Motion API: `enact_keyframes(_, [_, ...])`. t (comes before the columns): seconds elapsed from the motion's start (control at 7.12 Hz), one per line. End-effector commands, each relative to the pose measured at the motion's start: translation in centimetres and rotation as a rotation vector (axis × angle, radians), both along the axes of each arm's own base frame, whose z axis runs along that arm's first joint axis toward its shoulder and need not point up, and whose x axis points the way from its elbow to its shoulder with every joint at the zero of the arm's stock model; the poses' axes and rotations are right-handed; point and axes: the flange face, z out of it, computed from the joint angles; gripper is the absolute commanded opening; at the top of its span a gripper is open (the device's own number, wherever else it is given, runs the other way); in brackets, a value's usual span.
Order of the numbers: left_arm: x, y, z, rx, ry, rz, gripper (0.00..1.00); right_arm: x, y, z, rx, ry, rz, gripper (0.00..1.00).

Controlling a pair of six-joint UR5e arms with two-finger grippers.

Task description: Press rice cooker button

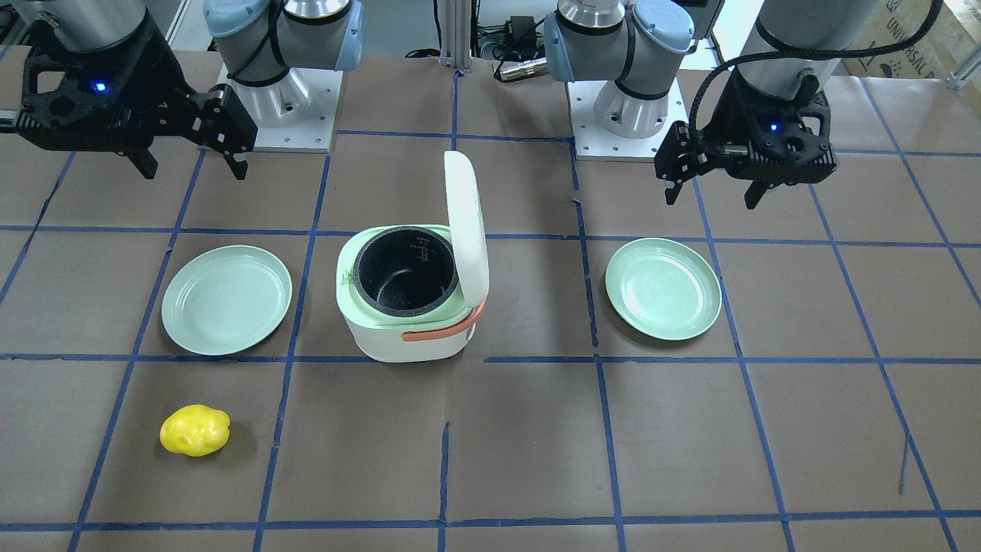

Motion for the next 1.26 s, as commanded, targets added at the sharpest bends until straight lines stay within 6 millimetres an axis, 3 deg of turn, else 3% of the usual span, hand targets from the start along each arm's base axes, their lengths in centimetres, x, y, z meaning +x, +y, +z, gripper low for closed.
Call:
enact_keyframes(0.0, [0.0, 0.0, 0.0, 0.0, 0.0, 0.0, 1.0, 1.7, 0.3, -0.3, 0.01, 0.006, 0.024, 1.0])
enact_keyframes(1.12, [0.0, 0.0, 0.0, 0.0, 0.0, 0.0, 1.0, 1.3, 0.2, -1.4, 0.03, 0.002, 0.015, 1.0])
